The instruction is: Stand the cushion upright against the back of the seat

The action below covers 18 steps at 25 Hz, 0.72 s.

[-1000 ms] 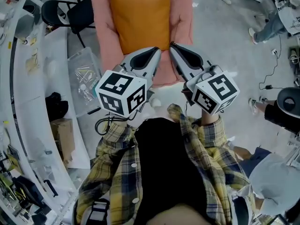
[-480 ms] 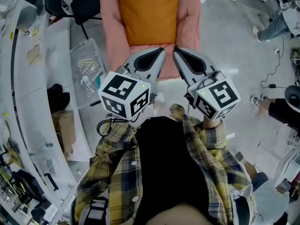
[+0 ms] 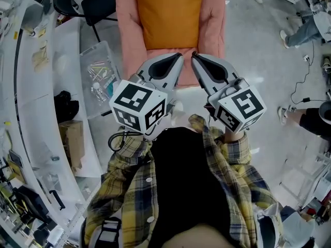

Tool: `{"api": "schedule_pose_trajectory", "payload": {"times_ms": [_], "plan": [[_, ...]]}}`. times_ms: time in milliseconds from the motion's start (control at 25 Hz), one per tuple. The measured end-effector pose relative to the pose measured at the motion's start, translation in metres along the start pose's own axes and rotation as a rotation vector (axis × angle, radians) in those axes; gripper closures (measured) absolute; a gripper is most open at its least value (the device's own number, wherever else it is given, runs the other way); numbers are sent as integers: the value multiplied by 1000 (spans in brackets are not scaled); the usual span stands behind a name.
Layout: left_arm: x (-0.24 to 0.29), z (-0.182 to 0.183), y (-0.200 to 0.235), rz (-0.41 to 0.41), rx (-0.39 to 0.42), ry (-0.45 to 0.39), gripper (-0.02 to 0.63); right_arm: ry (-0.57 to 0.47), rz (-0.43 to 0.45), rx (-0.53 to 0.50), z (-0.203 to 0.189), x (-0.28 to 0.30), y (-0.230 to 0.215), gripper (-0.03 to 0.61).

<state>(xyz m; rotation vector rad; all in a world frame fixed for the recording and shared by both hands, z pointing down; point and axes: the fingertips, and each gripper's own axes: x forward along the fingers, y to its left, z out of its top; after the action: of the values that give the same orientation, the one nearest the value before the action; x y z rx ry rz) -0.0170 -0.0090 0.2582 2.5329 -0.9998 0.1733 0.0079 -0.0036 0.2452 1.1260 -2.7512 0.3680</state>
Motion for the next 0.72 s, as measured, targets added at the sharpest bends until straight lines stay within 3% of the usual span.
{"api": "schedule_pose_trajectory", "payload": {"times_ms": [720], "plan": [[5, -2, -1, -22, 3, 10, 609, 7, -15, 0, -3, -3, -5, 557]]}}
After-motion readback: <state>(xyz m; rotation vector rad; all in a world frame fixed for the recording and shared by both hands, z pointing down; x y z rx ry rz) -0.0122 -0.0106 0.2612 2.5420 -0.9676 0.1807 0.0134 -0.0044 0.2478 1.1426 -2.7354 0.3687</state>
